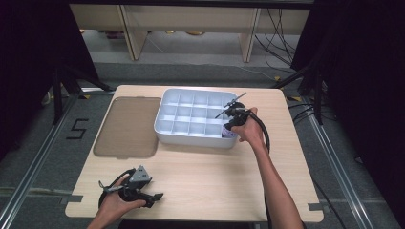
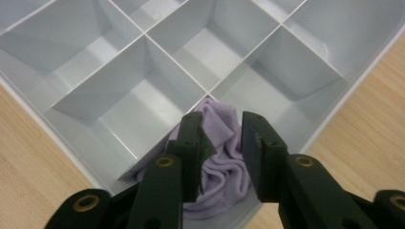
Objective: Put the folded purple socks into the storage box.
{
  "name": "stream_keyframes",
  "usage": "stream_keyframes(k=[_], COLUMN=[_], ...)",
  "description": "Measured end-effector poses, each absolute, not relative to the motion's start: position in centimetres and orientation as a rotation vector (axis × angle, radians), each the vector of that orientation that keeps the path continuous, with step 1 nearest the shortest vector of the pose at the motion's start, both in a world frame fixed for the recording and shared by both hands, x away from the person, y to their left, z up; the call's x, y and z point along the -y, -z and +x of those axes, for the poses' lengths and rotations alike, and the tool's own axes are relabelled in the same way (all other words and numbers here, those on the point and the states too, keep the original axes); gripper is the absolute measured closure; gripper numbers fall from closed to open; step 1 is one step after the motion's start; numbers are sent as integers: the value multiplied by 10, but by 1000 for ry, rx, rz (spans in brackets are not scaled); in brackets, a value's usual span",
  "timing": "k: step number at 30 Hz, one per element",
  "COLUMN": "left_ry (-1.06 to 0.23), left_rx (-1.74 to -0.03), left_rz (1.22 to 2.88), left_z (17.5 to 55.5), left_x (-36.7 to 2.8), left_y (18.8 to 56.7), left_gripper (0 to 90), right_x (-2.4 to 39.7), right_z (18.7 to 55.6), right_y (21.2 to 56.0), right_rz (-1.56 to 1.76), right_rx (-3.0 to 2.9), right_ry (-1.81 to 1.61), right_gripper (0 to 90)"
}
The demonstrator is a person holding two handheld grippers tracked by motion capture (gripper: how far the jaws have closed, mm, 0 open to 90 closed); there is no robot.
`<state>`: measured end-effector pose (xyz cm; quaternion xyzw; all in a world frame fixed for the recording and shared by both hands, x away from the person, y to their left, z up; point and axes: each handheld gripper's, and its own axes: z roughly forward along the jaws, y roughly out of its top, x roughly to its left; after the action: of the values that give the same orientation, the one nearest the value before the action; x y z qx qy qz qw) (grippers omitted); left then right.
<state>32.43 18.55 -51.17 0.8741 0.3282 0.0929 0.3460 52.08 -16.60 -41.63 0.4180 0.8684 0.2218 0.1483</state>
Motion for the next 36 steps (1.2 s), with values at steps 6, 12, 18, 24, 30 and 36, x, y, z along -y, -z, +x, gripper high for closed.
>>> stream_keyframes(k=[6,12,18,24,30,36], left_ry=[-232,-234,-243,-257,-254,-260], left_rx=[-863,-865,-868,-856,-859,-853], left_rz=[2265,2261,2265,2267,2253,2254], left_z=[324,324,325,325,325,325], left_x=[-186,-186,-186,-187,-187,-188], left_y=[512,512,512,511,510,509], left_gripper=[242,242,242,242,242,242], right_x=[173,175,173,171,171,171], right_z=[518,515,511,510,508,504], right_y=[410,406,402,402,399,398], right_rz=[1213,1185,1199,1198,1191,1230], right_rx=[-2479,-2464,-2460,-2454,-2432,-2437], right_ry=[-694,-730,-759,-756,-808,-837], right_gripper=[660,634,593,516,409,325])
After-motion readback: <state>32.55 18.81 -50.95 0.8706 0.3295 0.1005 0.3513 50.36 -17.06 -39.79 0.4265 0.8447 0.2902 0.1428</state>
